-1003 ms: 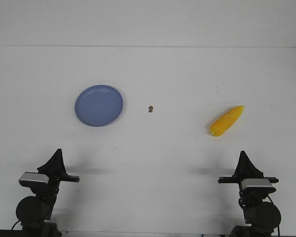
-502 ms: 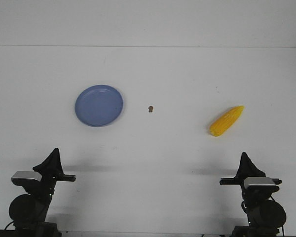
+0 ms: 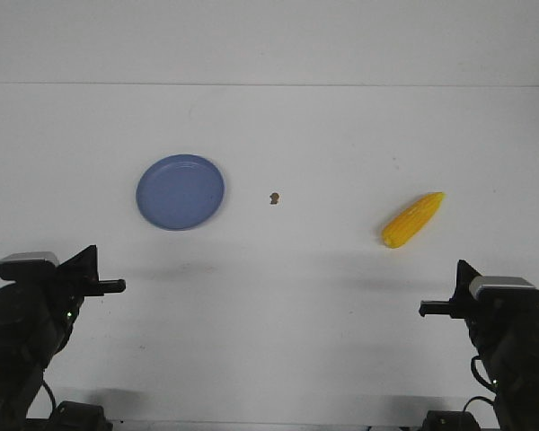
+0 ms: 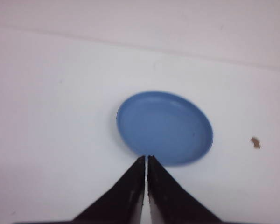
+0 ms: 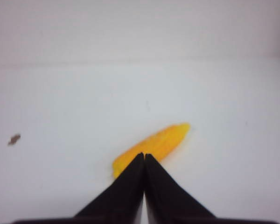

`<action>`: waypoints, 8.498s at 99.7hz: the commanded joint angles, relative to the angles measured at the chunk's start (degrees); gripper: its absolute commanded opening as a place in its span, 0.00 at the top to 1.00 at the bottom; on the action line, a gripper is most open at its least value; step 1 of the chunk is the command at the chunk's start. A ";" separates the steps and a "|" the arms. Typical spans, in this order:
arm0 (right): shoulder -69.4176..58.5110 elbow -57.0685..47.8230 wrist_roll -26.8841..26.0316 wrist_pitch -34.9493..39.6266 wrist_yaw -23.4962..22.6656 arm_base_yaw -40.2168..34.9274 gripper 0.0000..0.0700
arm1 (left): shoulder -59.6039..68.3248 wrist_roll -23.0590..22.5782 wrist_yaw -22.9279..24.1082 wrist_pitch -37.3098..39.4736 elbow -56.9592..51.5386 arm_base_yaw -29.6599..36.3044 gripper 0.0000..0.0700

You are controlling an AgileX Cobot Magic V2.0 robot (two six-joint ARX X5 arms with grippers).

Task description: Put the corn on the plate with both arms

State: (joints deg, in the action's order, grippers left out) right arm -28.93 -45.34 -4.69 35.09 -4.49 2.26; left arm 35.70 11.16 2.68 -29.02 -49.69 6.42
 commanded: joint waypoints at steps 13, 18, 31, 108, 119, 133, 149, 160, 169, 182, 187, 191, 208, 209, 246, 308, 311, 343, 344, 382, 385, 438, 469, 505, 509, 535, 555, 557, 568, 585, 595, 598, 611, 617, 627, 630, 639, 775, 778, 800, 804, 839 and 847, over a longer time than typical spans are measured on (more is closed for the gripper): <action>-8.98 -7.65 0.42 6.58 -0.42 -0.11 1.00 | 8.96 -4.20 -1.64 -6.45 -6.47 -0.02 0.98; -10.29 -8.02 0.37 6.71 -0.61 -0.11 1.00 | 10.14 -4.20 -3.02 -6.73 -6.51 -0.02 0.98; -12.37 -8.00 0.33 7.15 -2.16 -0.09 1.00 | 11.72 -4.24 -5.84 -6.95 -6.51 -0.02 0.98; -12.74 -8.00 -0.04 8.04 -2.10 -0.09 0.10 | 16.66 -3.39 -5.64 1.01 -6.64 -0.11 0.20; -12.74 -8.00 -0.02 8.07 -1.99 -0.09 0.10 | 24.76 -1.51 -5.66 4.87 -8.48 -1.27 0.20; -12.74 -8.00 -0.02 8.09 -1.99 -0.09 0.10 | 37.64 -0.57 -5.66 6.82 -13.35 -3.10 0.20; -12.74 -8.00 -0.02 8.26 -1.99 -0.09 0.10 | 51.74 -0.57 -5.64 6.56 -21.07 -4.87 0.16; -12.74 -8.00 -0.02 8.28 -1.99 -0.09 0.10 | 59.23 -0.55 -5.64 6.45 -25.62 -5.68 0.16; -12.74 -8.00 -0.02 8.28 -1.99 -0.09 0.10 | 63.87 -0.35 -5.66 6.45 -28.17 -6.08 0.16; -12.74 -8.00 -0.04 8.31 -1.99 -0.09 0.10 | 68.57 -0.15 -5.66 6.91 -29.75 -6.08 0.16; -12.74 -8.00 -0.04 8.28 -1.99 -0.09 0.10 | 69.96 -0.13 -5.66 7.61 -29.75 -6.08 0.16; -12.74 -8.00 -0.04 8.28 -1.99 -0.09 0.10 | 70.82 -0.09 -5.66 7.69 -29.75 -6.08 0.16; -12.74 -8.00 -0.04 8.28 -2.01 -0.09 0.10 | 73.09 0.33 -5.66 7.69 -29.75 -6.08 0.16; -12.74 -8.00 -0.04 8.31 -2.01 -0.09 0.10 | 73.09 0.33 -5.66 7.69 -29.75 -6.08 0.17; -12.74 -8.00 -0.04 8.28 -2.01 -0.09 0.10 | 73.07 1.70 -11.37 8.28 -29.75 -6.40 0.99; -12.68 -8.00 -0.31 8.66 -2.08 -0.09 0.10 | 56.06 2.82 -31.85 0.57 -28.48 -5.27 0.99; -12.68 -8.00 -0.33 8.63 -2.05 -0.09 0.10 | 55.08 2.84 -32.00 0.52 -27.58 -4.61 0.99; -12.70 -8.00 -0.48 8.59 -2.05 -0.09 0.10 | 49.94 6.32 -31.98 9.07 -8.70 7.58 0.99; -12.70 -8.00 -0.48 8.59 -2.08 -0.09 0.10 | 49.94 6.69 -32.00 9.73 -8.13 7.91 0.99; -12.70 -8.00 -1.99 8.63 -2.08 -0.09 0.10 | 50.10 10.78 -25.07 17.03 -1.29 17.29 0.99; -12.70 -8.00 -1.99 8.63 -2.08 -0.09 0.10 | 50.10 10.78 -24.63 17.00 -1.22 17.73 0.99; -12.70 -8.00 -1.99 8.63 -2.10 -0.09 0.10 | 50.71 10.78 -23.54 15.34 -1.11 18.84 0.87; -12.70 -8.00 -1.99 8.66 -2.14 -0.09 0.10 | 49.40 10.75 -23.30 16.85 -1.14 18.78 0.25; -12.92 -8.00 -3.21 8.20 -1.95 -0.09 0.10 | 31.67 -1.90 -1.53 15.76 -1.16 18.53 0.11; -13.29 -8.00 -3.63 7.67 -1.57 -0.09 0.10 | 29.90 -3.52 0.63 13.94 -1.16 18.16 0.11; -22.86 -8.00 -9.01 -0.02 1.64 -0.02 0.10 | 24.92 -5.14 2.49 7.74 -1.16 13.29 0.11; -37.46 -8.07 -13.27 -10.58 1.33 2.01 0.10 | 24.92 -4.90 2.25 7.65 -1.16 12.33 0.11; -38.99 -8.13 -13.75 -11.39 1.20 2.25 0.10 | 24.92 -4.90 2.23 7.61 -1.16 12.33 0.11; -47.41 -9.97 -15.28 -12.76 0.83 3.17 0.10 | 24.94 -4.87 2.25 7.63 -1.16 12.33 0.11; -57.09 -14.29 -15.43 -12.90 -0.11 3.72 0.10 | 24.94 -4.87 2.23 7.65 -1.16 12.33 0.11; -60.50 -15.96 -15.56 -14.43 -1.60 3.72 0.10 | 24.94 -4.87 2.23 7.65 -1.16 12.33 0.11; -61.22 -16.22 -15.89 -15.04 -1.70 3.69 0.10 | 24.94 -4.87 2.25 7.67 -1.16 12.33 0.11; -63.89 -16.57 -16.87 -16.68 -2.40 3.69 0.10 | 24.92 -4.87 2.23 7.63 -1.16 12.33 0.11; -65.09 -16.59 -16.96 -16.96 -3.74 3.69 0.10 | 24.94 -4.90 2.25 7.65 -1.16 12.33 0.11; -66.49 -16.59 -16.92 -17.16 -5.25 3.69 0.13 | 24.94 -4.87 2.25 7.67 -1.16 12.33 0.11; -66.82 -16.59 -16.92 -17.35 -5.53 3.69 0.16 | 24.94 -4.87 2.25 7.67 -1.16 12.33 0.11; -66.93 -16.59 -16.46 -17.57 -6.73 3.39 0.51 | 24.94 -4.87 2.25 7.67 -1.16 12.33 0.11; -59.25 -16.50 -13.49 -8.13 -8.55 -39.45 0.21 | 24.92 -4.46 2.25 7.65 -1.16 12.33 0.11; -59.19 -16.50 -13.53 -8.70 -8.55 -39.45 0.20 | 24.92 -4.46 2.25 7.65 -1.16 12.33 0.11; -55.19 -16.52 -11.87 -11.41 -4.94 -37.90 0.20 | 24.92 -4.55 2.25 7.63 -1.16 12.33 0.11; -53.68 -16.52 -11.17 -11.10 -3.72 -37.22 0.20 | 24.92 -4.55 2.25 7.78 -1.16 12.33 0.11; -30.82 -16.02 0.70 -8.37 10.93 -24.83 0.20 | 22.47 -4.55 2.27 11.37 -1.16 11.87 0.11; -24.87 -14.56 2.12 -7.54 10.97 -19.63 0.20 | 20.06 -5.03 2.27 12.26 -1.14 11.80 0.11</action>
State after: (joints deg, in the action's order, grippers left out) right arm -56.95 -60.77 -5.52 26.92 6.26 -20.23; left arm 57.39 6.90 4.75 -17.78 -50.28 18.22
